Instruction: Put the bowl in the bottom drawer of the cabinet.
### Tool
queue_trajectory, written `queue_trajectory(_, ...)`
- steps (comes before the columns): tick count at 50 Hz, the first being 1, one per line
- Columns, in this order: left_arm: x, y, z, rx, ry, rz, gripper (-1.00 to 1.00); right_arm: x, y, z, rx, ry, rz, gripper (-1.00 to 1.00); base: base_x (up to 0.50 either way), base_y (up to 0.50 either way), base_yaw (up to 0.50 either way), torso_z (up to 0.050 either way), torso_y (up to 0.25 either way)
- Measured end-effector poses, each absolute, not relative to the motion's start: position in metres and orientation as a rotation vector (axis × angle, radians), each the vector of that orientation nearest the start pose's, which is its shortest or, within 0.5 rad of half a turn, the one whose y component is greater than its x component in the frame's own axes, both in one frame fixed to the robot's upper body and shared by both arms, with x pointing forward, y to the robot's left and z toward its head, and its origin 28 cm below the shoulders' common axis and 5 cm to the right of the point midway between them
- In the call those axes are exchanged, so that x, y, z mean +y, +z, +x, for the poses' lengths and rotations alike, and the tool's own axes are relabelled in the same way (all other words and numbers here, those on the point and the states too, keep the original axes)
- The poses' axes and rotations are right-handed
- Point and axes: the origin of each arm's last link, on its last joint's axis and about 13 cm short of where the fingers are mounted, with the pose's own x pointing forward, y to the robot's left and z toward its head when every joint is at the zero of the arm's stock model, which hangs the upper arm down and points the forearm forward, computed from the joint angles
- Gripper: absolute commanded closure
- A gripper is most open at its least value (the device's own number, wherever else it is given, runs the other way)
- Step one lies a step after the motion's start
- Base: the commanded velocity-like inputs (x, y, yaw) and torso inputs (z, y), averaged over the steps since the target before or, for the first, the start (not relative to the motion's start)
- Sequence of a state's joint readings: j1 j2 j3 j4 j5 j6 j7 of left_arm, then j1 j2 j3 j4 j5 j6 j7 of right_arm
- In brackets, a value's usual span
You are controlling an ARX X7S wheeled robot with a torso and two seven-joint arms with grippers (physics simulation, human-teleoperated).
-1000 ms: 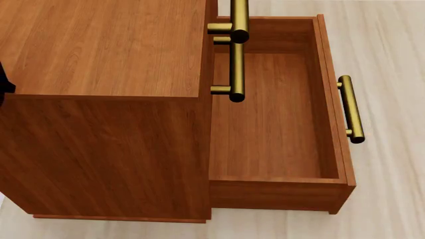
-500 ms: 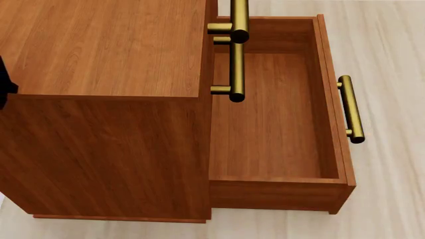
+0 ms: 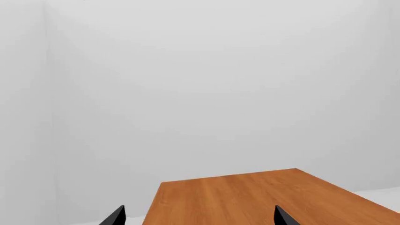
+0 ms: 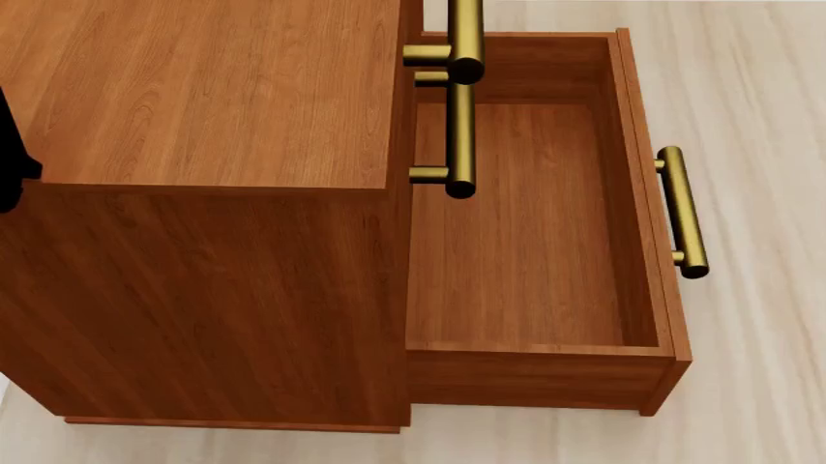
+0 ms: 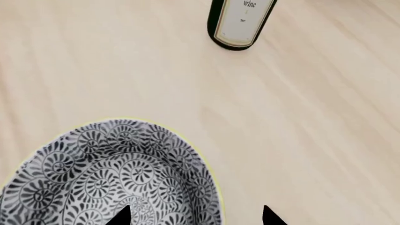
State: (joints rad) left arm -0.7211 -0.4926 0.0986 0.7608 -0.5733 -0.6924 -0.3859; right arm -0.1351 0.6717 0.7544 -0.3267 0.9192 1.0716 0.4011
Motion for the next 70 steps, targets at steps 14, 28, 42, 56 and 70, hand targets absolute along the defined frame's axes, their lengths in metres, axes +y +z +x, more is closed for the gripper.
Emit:
queue_trajectory(14, 0.233, 0.276, 0.233, -0.662, -0.058, 0.094, -1.00, -0.302, 0.120, 0.143, 0.502, -0.609, 0.150, -1.00, 0.00, 0.00, 0.00, 0.000, 0.000)
queue_trajectory(28, 0.232, 0.276, 0.234, -0.665, -0.060, 0.096, -1.00, -0.305, 0.118, 0.143, 0.501, -0.640, 0.145, 1.00, 0.00, 0.00, 0.00, 0.000, -0.001)
queue_trajectory(42, 0.231, 0.276, 0.235, -0.665, -0.060, 0.097, -1.00, -0.306, 0.118, 0.142, 0.494, -0.637, 0.152, 1.00, 0.00, 0.00, 0.00, 0.000, -0.001)
queue_trajectory(56, 0.231, 0.276, 0.235, -0.663, -0.060, 0.096, -1.00, -0.302, 0.133, 0.139, 0.453, -0.608, 0.154, 1.00, 0.00, 0.00, 0.00, 0.000, 0.000)
queue_trajectory(70, 0.231, 0.276, 0.234, -0.659, -0.064, 0.093, -1.00, -0.299, 0.148, 0.138, 0.413, -0.594, 0.137, 1.00, 0.00, 0.00, 0.00, 0.000, 0.000)
